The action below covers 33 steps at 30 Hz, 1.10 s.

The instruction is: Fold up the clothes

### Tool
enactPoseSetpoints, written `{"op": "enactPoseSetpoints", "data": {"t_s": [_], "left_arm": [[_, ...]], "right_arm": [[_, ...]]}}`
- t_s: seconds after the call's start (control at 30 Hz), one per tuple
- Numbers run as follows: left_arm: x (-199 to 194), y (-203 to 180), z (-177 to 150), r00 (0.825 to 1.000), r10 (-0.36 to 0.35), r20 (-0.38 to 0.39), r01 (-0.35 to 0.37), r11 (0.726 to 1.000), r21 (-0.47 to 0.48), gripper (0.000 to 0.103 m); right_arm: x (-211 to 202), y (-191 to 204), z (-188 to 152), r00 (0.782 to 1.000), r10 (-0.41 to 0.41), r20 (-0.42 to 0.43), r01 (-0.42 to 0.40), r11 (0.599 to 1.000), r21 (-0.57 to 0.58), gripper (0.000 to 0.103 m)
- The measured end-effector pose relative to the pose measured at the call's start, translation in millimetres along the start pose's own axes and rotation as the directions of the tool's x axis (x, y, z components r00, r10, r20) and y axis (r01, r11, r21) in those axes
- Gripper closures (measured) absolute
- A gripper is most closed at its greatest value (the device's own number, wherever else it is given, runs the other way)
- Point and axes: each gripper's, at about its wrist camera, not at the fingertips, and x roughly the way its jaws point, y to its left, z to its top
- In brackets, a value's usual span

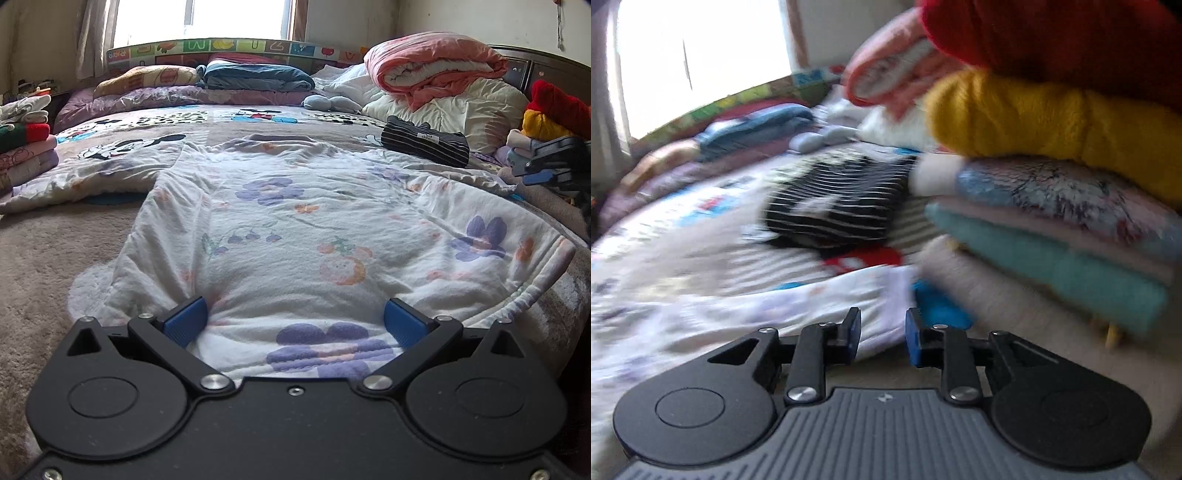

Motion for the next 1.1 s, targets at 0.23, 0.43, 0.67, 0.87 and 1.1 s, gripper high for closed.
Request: {"op": "enactPoseSetpoints", "data": {"t_s": [0.23, 0.43, 0.67, 0.87, 1.1], "left_arm": [[-10, 0, 0, 1.0, -0.002, -0.013, 0.002, 1.0, -0.023, 0.0], [-17, 2, 0, 1.0, -0.005, -0.023, 0.004, 0.999, -0.046, 0.0], [-29, 7, -1, 1.0, -0.01, -0.024, 0.008, 0.997, -0.082, 0.0], [-36, 15, -1, 1.0, -0.004, -0.024, 0.001, 0.993, -0.115, 0.0], [-45, 52, 1, 1.0, -0.019, -0.013, 0.015, 0.954, -0.299, 0.0]], "right_arm": [[-67, 41, -37, 0.964, 0.266, -0.013, -0.263, 0.96, 0.1, 0.067], [-84, 84, -66, 0.891, 0.448, -0.068, -0.438, 0.891, 0.122, 0.046], [-73, 81, -99, 0.874, 0.465, -0.14, -0.428, 0.874, 0.228, 0.045], [-59, 63, -131, 0.85, 0.507, -0.142, -0.413, 0.81, 0.417, 0.079], [-37, 9, -183, 0.78, 0.624, 0.052, -0.335, 0.347, 0.876, 0.096]]}}
